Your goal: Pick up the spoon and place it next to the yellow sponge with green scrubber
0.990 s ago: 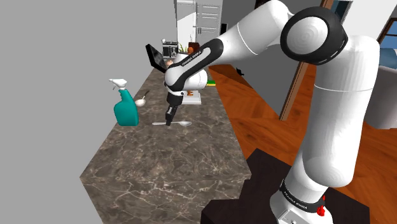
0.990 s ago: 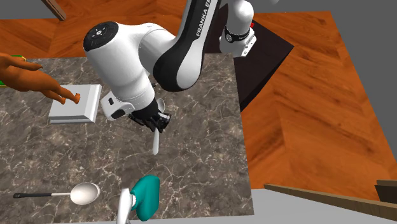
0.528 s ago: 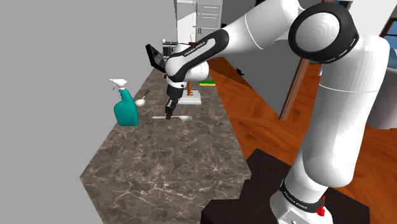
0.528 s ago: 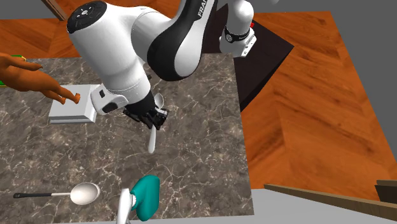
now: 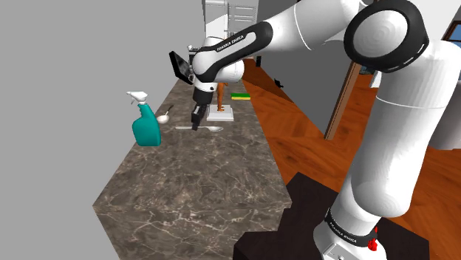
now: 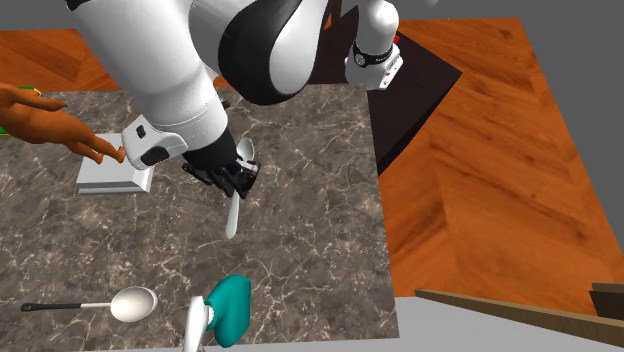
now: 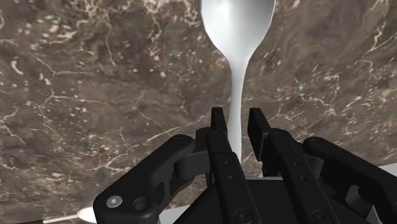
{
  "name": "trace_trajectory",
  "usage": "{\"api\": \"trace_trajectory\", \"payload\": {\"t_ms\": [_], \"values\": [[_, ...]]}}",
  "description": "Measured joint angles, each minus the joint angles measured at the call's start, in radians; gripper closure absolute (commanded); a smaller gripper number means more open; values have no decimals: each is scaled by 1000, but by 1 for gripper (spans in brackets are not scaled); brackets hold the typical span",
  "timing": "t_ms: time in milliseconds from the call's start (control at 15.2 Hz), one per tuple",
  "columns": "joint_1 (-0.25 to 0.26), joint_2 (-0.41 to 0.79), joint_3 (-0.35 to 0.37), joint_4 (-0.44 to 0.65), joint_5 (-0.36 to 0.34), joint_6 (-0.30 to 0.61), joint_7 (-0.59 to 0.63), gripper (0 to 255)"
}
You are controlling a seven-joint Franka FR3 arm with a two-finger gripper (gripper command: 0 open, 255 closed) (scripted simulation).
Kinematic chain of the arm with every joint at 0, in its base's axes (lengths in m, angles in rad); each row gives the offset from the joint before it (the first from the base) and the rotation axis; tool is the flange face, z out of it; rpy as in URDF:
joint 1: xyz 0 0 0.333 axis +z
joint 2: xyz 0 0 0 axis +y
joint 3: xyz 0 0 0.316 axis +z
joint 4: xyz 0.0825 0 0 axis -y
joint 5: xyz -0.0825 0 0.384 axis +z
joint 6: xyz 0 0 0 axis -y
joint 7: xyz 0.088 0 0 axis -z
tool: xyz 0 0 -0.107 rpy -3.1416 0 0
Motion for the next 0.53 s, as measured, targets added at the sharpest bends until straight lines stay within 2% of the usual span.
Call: {"api": "trace_trajectory", "payload": {"t_ms": [198, 528], "values": [[-5, -11, -4, 9, -2, -21, -4, 255], [-66, 17, -49, 52, 15, -61, -110, 255]]}}
